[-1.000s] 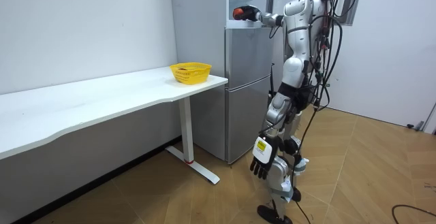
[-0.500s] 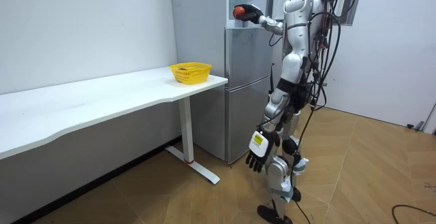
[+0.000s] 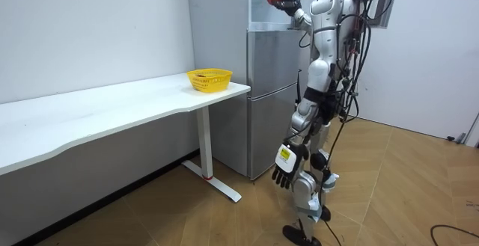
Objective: Retrieve from the upper fridge
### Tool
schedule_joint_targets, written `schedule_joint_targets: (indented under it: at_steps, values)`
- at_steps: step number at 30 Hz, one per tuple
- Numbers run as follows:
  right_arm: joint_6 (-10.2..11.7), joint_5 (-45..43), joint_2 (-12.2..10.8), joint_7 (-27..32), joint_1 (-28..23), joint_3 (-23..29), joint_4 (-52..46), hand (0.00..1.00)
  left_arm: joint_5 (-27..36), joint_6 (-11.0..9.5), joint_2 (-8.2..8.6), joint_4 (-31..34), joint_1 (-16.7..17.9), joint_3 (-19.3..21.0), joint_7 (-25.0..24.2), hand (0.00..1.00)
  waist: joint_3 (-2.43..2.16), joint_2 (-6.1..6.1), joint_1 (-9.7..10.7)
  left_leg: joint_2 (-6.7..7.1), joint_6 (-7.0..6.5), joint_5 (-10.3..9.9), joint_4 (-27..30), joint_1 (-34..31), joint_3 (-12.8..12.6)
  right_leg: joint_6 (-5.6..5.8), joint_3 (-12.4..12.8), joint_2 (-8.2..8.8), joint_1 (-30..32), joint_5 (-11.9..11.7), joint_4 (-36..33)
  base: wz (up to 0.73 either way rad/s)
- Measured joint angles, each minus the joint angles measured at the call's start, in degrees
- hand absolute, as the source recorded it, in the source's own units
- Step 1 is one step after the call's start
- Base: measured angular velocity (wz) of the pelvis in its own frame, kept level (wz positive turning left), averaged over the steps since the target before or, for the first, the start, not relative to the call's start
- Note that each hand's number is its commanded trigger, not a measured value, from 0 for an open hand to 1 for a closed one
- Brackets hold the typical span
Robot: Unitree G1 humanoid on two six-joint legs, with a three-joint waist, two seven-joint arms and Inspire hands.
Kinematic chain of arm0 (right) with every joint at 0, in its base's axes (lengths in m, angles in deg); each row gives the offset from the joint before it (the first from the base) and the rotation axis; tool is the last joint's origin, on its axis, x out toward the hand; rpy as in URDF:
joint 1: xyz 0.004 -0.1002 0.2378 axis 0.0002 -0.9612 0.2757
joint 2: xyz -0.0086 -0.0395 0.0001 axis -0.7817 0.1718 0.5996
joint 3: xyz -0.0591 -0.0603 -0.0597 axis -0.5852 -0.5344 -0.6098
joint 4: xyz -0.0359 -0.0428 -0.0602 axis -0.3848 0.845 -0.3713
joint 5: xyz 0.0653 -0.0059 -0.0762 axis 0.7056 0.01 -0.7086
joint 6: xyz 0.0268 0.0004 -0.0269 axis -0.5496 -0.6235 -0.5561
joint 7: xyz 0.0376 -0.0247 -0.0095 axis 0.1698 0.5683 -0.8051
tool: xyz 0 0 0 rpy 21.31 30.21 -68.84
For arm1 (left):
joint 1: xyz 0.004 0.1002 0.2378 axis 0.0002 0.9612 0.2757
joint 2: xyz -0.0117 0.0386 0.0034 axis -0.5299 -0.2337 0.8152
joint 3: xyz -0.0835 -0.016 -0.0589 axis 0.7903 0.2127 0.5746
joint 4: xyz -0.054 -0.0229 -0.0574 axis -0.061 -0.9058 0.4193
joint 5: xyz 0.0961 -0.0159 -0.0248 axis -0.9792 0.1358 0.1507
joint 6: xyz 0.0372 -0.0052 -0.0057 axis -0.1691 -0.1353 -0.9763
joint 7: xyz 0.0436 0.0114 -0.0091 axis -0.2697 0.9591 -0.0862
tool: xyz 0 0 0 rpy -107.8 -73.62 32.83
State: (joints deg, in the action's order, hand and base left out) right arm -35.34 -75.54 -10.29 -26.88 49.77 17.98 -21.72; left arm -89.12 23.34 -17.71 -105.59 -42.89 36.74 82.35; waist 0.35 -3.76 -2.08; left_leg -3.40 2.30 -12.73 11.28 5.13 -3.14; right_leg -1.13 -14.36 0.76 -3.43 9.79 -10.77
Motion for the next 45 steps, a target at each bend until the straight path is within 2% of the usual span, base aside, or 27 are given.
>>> schedule_joint_targets:
  at_steps: [1,3,7,10,12,14,16,20,23,29,33,35,37,40,42,45]
  values:
    - [0.0,-0.6,-0.4,-0.7,-0.7,-0.2,-0.1,1.00,0.0,0.0,0.11,-0.1,-0.3,-0.1,-0.1,0.00,-0.08,-0.33,0.0,0.00,0.00,0.0,0.0,0.0,0.0,0.00,0.0,0.01,0.0,0.0,0.0,0.00]
    - [-0.1,-2.7,-0.4,-1.9,-1.1,-1.3,-0.1,1.00,0.0,-0.2,0.11,-1.2,-1.1,-0.2,-0.6,0.00,0.23,-0.22,0.0,0.01,0.00,0.0,0.0,0.0,-0.1,0.01,0.2,0.03,-0.1,0.0,-0.1,0.00]
    - [-0.1,-7.8,-0.5,-5.1,-1.1,-4.3,-0.9,1.00,0.0,-0.2,0.01,-2.1,-1.3,-0.6,-1.3,0.00,0.17,-0.32,-0.2,-0.02,0.00,0.0,-0.1,-0.4,-0.1,0.02,0.4,-0.02,0.5,0.1,-0.1,0.00]
    - [-0.1,-9.9,-1.6,-8.7,-1.1,-7.2,-2.7,1.00,0.0,-0.2,0.02,-2.4,-1.5,-1.5,-2.4,0.00,0.02,-0.54,-1.3,-0.01,0.00,0.0,-0.1,-0.4,-0.1,0.01,0.4,-0.01,0.5,0.0,-0.1,0.00]
    - [-0.1,-11.3,-2.7,-10.5,-0.9,-8.5,-2.9,1.00,-0.1,-0.2,0.01,-2.4,-2.0,-1.6,-2.9,0.00,-0.30,-1.02,-2.8,-0.01,0.00,0.0,0.1,-0.4,-0.1,0.00,0.3,0.00,0.4,0.0,-0.1,0.00]
    - [-0.1,-13.2,-3.5,-12.0,-0.6,-9.4,-2.8,1.00,0.0,-0.3,0.01,-2.5,-2.5,-1.6,-3.3,0.00,-0.43,-1.37,-3.5,-0.03,0.00,0.0,0.1,-0.3,0.2,-0.01,0.1,0.02,0.2,0.0,-0.1,0.06]
    - [-0.2,-13.3,-3.7,-13.1,-0.1,-10.8,-2.7,1.00,0.0,-0.5,-0.01,-2.5,-2.9,-1.7,-3.3,0.00,0.20,-1.75,-4.4,-0.05,0.00,0.0,0.0,0.2,0.2,-0.01,0.2,0.00,-0.4,0.0,-0.1,0.04]
    - [-1.2,-15.2,-3.8,-16.4,0.3,-13.1,-2.3,1.00,-0.1,-0.5,-0.11,-2.4,-4.2,-1.6,-3.5,0.00,0.73,-2.80,-6.4,0.00,-0.05,0.0,-0.1,-0.2,0.4,0.02,-0.1,0.07,-0.3,0.1,-0.2,0.06]
    - [-1.3,-16.8,-4.1,-17.7,1.7,-13.3,0.0,1.00,-0.2,-0.5,-0.85,-2.3,-4.6,-1.3,-3.9,0.00,0.53,-3.95,-8.1,0.04,-0.15,-0.1,0.1,-1.0,0.7,0.02,-0.2,0.06,0.4,0.1,-0.5,0.04]
    - [-1.8,-19.8,-4.7,-17.7,4.9,-17.7,4.5,1.00,-0.1,-0.5,-2.24,-2.1,-5.0,-1.2,-4.5,0.00,0.66,-4.32,-9.6,0.18,-0.24,-0.3,1.5,-2.6,2.5,0.02,-1.6,0.27,0.7,0.1,-0.9,0.15]
    - [-1.8,-22.6,-4.8,-17.7,7.1,-19.3,6.4,1.00,-0.1,-0.5,-2.37,-2.0,-5.6,-1.2,-5.2,0.00,0.68,-4.61,-10.9,0.15,-0.18,-0.3,2.4,-4.0,3.5,-0.01,-2.5,0.27,1.7,0.1,-1.1,0.11]
    - [-1.9,-25.1,-4.8,-17.5,8.0,-19.9,8.1,1.00,-0.1,-0.5,-2.53,-2.1,-5.4,-1.0,-5.7,0.00,0.44,-5.18,-11.5,0.20,-0.18,-0.3,2.4,-4.6,4.0,-0.03,-3.1,0.32,1.7,0.1,-1.1,0.12]
    - [-2.0,-26.4,-4.8,-16.8,8.9,-20.5,10.1,1.00,-0.1,-0.5,-2.80,-2.1,-5.6,-1.0,-5.6,0.00,0.63,-5.79,-12.4,0.20,-0.16,-0.3,2.4,-4.6,4.2,-0.07,-3.2,0.27,1.6,0.1,-1.0,0.08]
    - [-2.8,-29.3,-4.8,-16.6,11.8,-22.4,13.9,1.00,-0.1,-0.3,-3.07,-2.2,-6.2,-1.1,-5.5,0.00,0.62,-6.95,-12.8,0.26,-0.14,-0.3,2.5,-5.0,4.9,-0.12,-3.4,0.29,1.6,0.1,-1.0,0.09]
    - [-2.8,-30.0,-4.8,-16.2,14.3,-23.6,17.2,1.00,-0.6,0.1,-3.27,-2.6,-6.9,-1.1,-5.6,0.00,0.90,-8.15,-14.0,0.27,-0.12,-0.4,2.5,-5.2,5.0,-0.12,-3.3,0.23,1.6,0.1,-0.8,0.05]
    - [-3.0,-31.1,-4.8,-16.0,16.0,-24.7,20.9,1.00,-0.6,0.1,-3.88,-2.7,-7.3,-1.2,-6.2,0.00,0.92,-9.39,-15.2,0.44,-0.12,-0.4,2.9,-5.8,5.9,-0.12,-3.9,0.28,1.7,0.1,-0.8,0.14]
